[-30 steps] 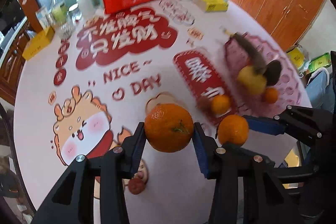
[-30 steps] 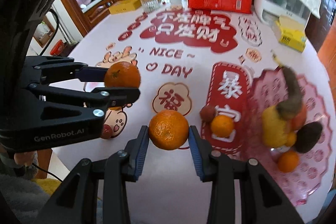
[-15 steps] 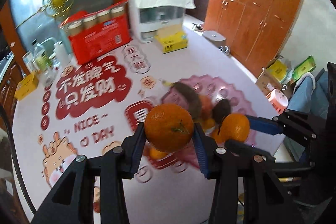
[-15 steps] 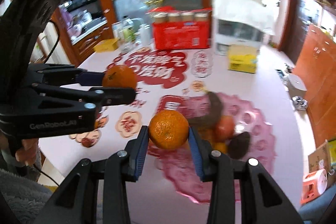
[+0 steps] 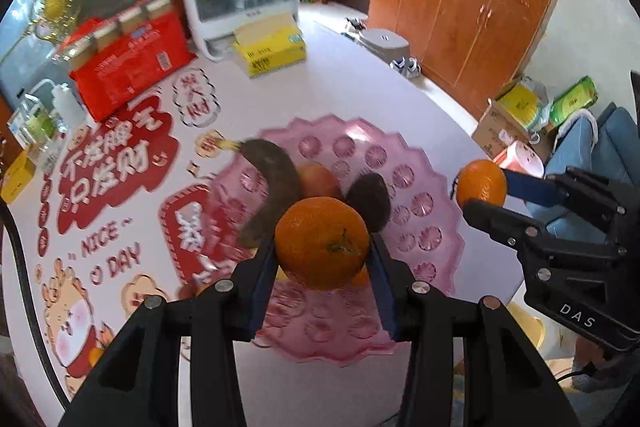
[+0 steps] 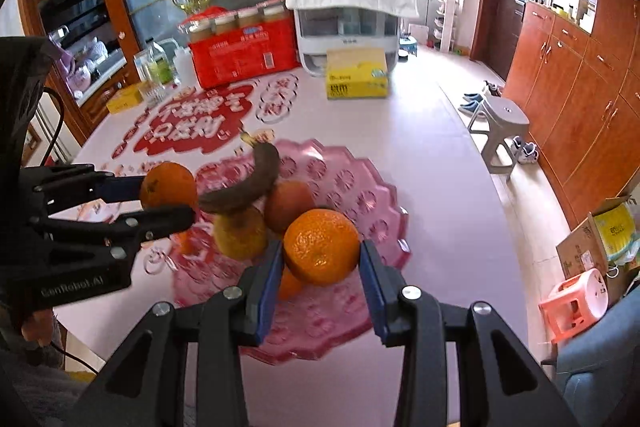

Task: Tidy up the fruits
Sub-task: 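Carry both held mandarins into the pink bowl and open both tools, then withdraw both open tools from the bowl toward the remaining small fruit, then grasp a small orange with the left tool while the right tool grasps a small red apple, then carry the orange with the left tool while the right tool carries the apple into the pink bowl, releasing both, then withdraw both open tools from the bowl toward the last mandarin and brown fruit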

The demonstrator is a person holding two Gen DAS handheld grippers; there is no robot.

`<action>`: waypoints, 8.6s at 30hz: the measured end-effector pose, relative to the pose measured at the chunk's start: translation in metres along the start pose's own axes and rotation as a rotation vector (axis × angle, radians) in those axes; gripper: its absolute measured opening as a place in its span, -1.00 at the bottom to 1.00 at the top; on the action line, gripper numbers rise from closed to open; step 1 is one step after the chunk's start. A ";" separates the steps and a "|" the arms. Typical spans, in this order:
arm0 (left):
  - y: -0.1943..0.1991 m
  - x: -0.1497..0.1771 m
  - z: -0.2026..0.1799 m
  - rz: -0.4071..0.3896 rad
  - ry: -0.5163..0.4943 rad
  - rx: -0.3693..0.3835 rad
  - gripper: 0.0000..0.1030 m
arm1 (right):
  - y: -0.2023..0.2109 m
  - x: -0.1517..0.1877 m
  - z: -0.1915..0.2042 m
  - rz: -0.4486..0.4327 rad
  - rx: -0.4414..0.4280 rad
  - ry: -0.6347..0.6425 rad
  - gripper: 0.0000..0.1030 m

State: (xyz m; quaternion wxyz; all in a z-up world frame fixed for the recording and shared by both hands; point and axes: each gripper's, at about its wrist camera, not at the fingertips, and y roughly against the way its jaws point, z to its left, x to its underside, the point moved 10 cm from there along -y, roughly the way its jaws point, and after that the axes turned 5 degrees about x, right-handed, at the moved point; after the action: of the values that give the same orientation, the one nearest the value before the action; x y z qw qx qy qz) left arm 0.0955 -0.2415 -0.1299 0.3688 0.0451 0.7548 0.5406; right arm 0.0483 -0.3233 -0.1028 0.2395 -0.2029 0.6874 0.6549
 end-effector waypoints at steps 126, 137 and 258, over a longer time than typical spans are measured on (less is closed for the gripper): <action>0.141 0.139 0.269 -0.091 0.243 -0.371 0.69 | -0.035 0.003 0.274 -0.011 -0.173 0.169 0.06; 0.101 0.201 0.354 0.006 0.181 -0.286 0.69 | -0.080 0.056 0.368 0.102 -0.203 0.213 0.06; -0.048 0.020 0.020 -0.008 0.107 -0.202 0.60 | -0.060 0.016 -0.010 0.032 0.027 0.002 -0.01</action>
State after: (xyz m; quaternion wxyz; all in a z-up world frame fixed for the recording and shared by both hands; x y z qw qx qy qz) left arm 0.1091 -0.2362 -0.1840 0.3330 -0.0242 0.7151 0.6142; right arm 0.0698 -0.3367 -0.1601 0.2308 -0.1894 0.6997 0.6491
